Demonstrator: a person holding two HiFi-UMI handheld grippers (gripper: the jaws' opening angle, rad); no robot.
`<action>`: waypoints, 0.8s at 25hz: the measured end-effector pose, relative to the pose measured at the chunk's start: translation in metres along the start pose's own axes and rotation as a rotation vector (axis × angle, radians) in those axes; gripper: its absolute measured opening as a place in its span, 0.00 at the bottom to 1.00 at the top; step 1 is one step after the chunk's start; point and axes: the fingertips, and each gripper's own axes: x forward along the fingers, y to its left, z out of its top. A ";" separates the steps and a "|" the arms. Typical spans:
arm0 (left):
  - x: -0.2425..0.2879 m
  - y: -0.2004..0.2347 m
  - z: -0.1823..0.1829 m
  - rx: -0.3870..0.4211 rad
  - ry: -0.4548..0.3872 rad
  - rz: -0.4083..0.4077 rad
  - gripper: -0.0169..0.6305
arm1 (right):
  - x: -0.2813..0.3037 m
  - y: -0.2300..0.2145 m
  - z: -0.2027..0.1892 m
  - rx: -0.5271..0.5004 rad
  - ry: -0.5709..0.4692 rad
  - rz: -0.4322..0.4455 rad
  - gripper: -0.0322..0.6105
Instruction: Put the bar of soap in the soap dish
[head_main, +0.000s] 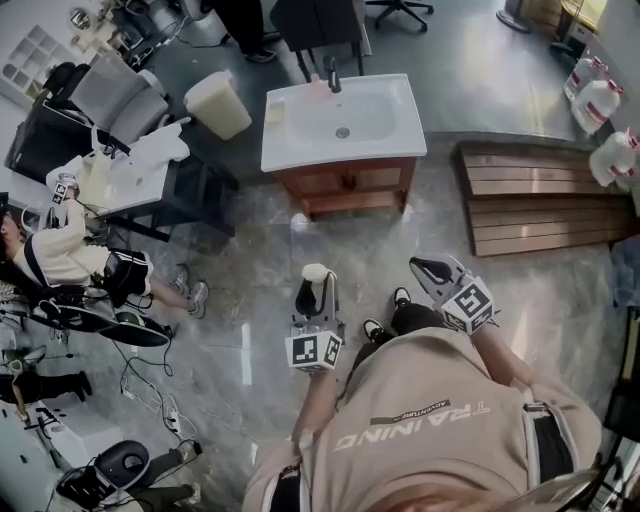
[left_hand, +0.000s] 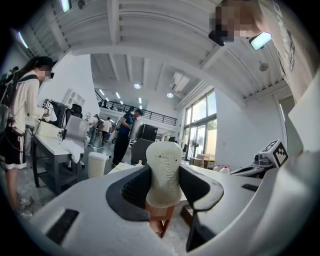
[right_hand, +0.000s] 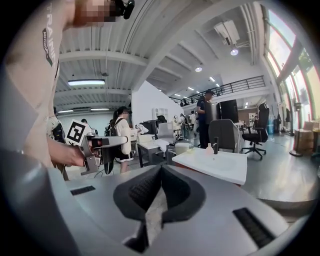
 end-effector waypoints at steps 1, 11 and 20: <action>0.006 -0.001 -0.001 -0.004 0.005 -0.001 0.30 | 0.000 -0.005 -0.003 0.005 0.010 -0.002 0.07; 0.100 0.017 0.009 0.064 0.036 0.037 0.30 | 0.079 -0.090 0.006 0.089 -0.047 0.048 0.07; 0.172 0.041 0.036 0.083 0.014 0.115 0.30 | 0.147 -0.152 0.027 0.072 -0.037 0.152 0.07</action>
